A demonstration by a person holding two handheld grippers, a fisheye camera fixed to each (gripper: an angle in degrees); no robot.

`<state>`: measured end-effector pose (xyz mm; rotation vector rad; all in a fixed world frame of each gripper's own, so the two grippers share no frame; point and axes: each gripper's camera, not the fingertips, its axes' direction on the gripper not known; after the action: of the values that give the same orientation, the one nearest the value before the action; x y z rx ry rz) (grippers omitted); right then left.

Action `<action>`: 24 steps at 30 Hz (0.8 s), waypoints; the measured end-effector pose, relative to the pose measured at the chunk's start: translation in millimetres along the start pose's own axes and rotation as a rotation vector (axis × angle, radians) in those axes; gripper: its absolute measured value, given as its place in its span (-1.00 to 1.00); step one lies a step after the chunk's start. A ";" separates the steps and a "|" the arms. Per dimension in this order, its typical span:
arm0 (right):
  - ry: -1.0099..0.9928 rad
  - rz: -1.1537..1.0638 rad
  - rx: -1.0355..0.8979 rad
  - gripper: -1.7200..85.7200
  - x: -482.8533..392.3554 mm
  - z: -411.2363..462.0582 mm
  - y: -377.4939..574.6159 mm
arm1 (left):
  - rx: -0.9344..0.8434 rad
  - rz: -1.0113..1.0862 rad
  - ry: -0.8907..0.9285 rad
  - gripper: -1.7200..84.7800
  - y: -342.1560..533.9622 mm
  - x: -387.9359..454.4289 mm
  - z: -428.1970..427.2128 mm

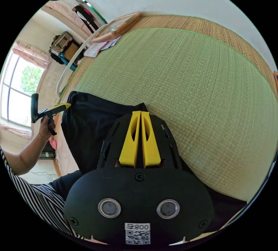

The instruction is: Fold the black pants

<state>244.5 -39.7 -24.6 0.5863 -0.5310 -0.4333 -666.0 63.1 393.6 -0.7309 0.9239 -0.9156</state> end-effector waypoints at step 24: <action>0.059 0.063 -0.151 -0.96 -29.5 -95.3 260.4 | -0.099 0.005 -0.112 -0.96 20.0 95.3 19.6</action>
<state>337.0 209.8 58.6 0.4346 -0.4546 -0.3917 -613.2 -10.5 352.7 -0.8553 0.8762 -0.8202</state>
